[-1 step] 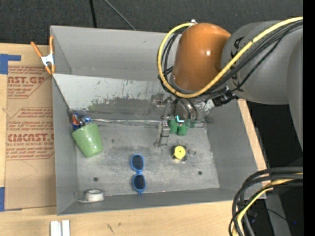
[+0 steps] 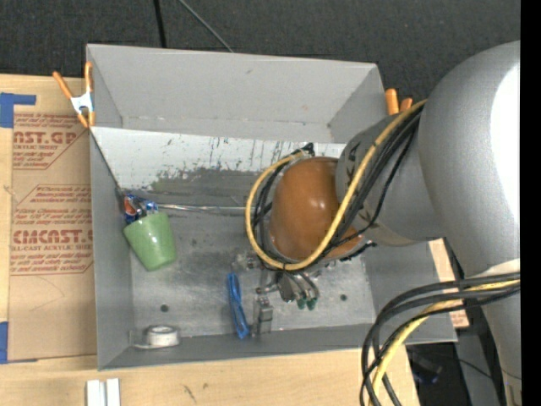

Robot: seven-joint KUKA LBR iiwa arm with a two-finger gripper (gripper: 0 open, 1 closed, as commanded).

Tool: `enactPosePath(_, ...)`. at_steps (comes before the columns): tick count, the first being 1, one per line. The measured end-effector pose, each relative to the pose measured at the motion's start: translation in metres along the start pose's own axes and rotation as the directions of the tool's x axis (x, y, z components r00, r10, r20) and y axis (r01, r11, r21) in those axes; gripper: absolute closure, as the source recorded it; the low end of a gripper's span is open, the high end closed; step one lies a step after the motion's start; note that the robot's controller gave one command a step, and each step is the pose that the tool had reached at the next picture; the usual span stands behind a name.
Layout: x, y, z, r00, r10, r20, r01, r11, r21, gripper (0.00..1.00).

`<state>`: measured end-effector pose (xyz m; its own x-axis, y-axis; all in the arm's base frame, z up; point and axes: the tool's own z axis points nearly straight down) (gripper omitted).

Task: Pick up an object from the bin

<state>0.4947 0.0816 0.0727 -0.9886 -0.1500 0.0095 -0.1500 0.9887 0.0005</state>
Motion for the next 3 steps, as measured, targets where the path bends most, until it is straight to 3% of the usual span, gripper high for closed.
enactPosePath(1, -0.0360, 0.0266, 0.0026, 0.993, -0.115, 0.012, 0.115, 0.993, 0.001, 0.00)
enactPosePath(2, -0.0358, 0.0264, 0.0022, 0.993, -0.114, 0.012, 0.114, 0.994, 0.000, 1.00)
enactPosePath(3, -0.0354, 0.0263, 0.0023, 0.993, -0.114, 0.011, 0.114, 0.994, 0.000, 0.00)
